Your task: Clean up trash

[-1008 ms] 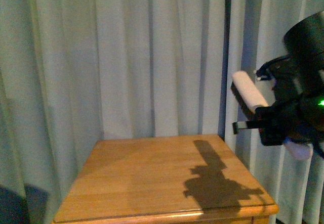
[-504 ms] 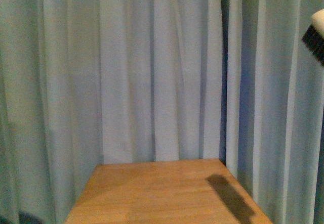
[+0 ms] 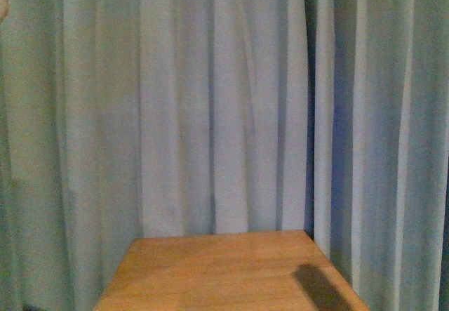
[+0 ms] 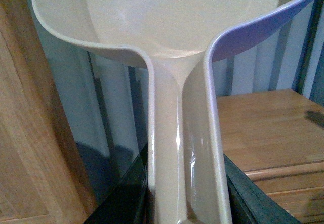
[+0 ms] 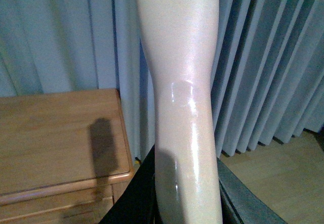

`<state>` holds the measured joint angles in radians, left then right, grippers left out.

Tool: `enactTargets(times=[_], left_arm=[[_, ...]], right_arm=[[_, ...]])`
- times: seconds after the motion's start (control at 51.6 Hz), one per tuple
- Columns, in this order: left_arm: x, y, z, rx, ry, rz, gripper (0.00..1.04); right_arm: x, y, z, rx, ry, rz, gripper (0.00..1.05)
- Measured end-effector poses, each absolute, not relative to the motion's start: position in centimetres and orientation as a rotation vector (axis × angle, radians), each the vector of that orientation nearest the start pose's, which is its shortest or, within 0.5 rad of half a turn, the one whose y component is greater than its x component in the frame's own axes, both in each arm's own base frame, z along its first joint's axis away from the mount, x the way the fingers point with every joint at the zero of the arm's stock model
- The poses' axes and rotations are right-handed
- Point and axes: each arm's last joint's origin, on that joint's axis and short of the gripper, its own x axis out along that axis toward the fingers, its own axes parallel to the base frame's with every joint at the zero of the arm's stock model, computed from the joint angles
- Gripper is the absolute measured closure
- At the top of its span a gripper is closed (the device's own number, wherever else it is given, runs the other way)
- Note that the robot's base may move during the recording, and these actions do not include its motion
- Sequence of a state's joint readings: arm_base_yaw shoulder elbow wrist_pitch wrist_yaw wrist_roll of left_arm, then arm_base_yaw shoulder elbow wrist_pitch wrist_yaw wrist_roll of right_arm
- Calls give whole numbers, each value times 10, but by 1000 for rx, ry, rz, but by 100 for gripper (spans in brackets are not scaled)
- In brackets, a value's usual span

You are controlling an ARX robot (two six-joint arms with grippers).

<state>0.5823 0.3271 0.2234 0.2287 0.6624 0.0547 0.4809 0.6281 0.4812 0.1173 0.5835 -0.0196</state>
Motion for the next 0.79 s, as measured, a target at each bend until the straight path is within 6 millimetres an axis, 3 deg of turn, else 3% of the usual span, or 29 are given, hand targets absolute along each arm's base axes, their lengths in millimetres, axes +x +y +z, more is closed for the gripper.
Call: enactTargets(times=[0.794], left_arm=[[101, 45, 234, 128, -105, -78, 78]], right_arm=[[140, 55, 279, -37, 27, -104, 85]])
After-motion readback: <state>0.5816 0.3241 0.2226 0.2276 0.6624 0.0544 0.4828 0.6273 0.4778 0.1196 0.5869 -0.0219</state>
